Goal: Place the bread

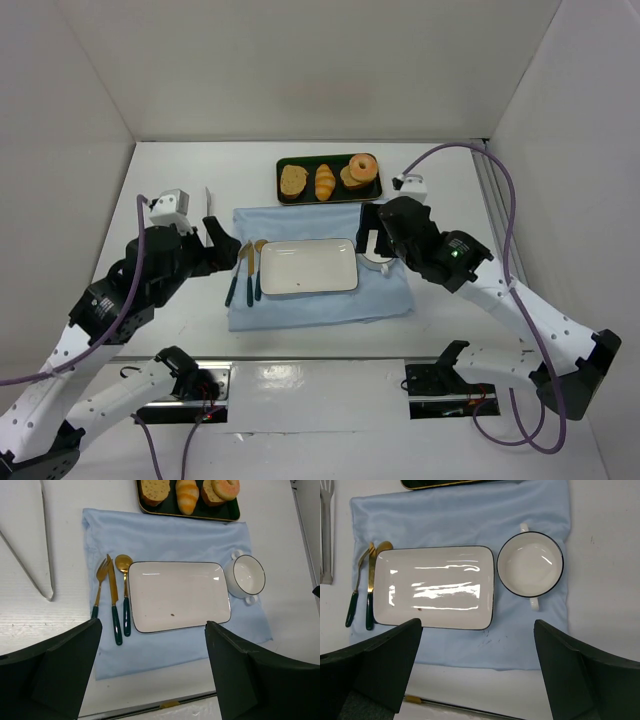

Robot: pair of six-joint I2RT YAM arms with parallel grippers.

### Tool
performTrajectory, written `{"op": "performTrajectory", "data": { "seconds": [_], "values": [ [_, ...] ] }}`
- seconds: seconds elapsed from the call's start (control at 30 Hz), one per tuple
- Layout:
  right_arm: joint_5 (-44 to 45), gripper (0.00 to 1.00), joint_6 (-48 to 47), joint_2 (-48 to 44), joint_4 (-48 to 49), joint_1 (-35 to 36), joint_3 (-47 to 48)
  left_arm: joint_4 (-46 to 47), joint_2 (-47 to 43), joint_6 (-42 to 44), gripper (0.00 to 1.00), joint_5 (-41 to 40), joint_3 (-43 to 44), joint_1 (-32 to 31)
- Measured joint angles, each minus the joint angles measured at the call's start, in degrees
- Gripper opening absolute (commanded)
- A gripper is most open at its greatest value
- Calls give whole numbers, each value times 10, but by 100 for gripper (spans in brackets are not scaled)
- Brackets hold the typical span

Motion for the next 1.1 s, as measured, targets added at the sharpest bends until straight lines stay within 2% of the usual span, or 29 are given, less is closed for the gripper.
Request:
{"op": "performTrajectory", "data": {
  "seconds": [0.43,0.67,0.93,1.1],
  "values": [
    [-5,100,-20,2,7,0,-13,-86,60,-3,100,-120,17,0],
    [-14,100,-35,20,8,0,-16,-70,108,-5,100,-184,-41,5],
    [-26,100,-43,43,9,0,-15,7,163,0,100,-174,-109,89],
    [-27,100,-43,50,9,0,-14,74,192,5,100,-128,-139,153]
  ]
}}
